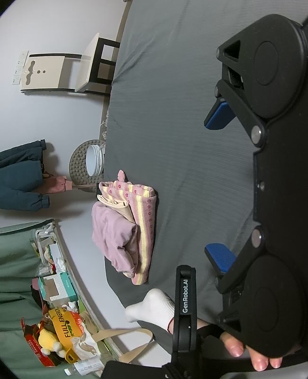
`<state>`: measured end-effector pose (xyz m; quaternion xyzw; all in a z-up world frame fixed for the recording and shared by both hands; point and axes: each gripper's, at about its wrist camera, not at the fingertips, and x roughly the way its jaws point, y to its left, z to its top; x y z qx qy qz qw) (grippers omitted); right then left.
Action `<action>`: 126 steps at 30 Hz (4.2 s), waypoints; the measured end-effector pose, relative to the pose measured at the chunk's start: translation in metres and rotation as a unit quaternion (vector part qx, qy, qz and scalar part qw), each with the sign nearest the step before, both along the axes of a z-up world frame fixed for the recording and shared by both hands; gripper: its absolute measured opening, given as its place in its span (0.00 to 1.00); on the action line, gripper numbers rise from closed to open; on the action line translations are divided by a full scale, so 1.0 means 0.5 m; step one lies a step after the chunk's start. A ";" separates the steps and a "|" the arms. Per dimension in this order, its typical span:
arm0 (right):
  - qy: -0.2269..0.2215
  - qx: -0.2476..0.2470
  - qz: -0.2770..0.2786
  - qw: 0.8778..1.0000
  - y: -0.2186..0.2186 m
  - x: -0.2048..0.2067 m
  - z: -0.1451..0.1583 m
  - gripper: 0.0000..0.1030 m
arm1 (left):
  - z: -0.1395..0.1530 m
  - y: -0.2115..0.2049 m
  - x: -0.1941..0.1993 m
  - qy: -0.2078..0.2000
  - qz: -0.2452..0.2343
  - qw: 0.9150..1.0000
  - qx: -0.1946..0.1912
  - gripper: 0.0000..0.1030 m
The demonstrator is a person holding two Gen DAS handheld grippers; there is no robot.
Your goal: Fold clothes
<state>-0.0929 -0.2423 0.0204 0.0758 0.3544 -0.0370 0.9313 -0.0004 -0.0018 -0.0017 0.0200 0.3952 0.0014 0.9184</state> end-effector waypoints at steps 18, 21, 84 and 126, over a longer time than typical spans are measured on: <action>0.003 0.007 -0.004 1.000 -0.006 0.003 -0.004 1.00 | -0.004 -0.006 0.002 0.004 -0.003 1.000 0.006 0.93; 0.004 0.007 -0.003 1.000 -0.007 0.003 -0.004 1.00 | -0.004 -0.007 0.002 0.004 -0.003 1.000 0.006 0.93; -0.185 0.153 0.077 0.968 -0.174 -0.221 0.059 1.00 | 0.351 0.549 -0.940 -0.136 0.371 0.909 -0.131 0.93; -0.126 0.162 0.059 0.977 -0.174 -0.198 -0.010 1.00 | -0.054 0.577 -0.667 -0.062 0.298 0.936 -0.178 0.10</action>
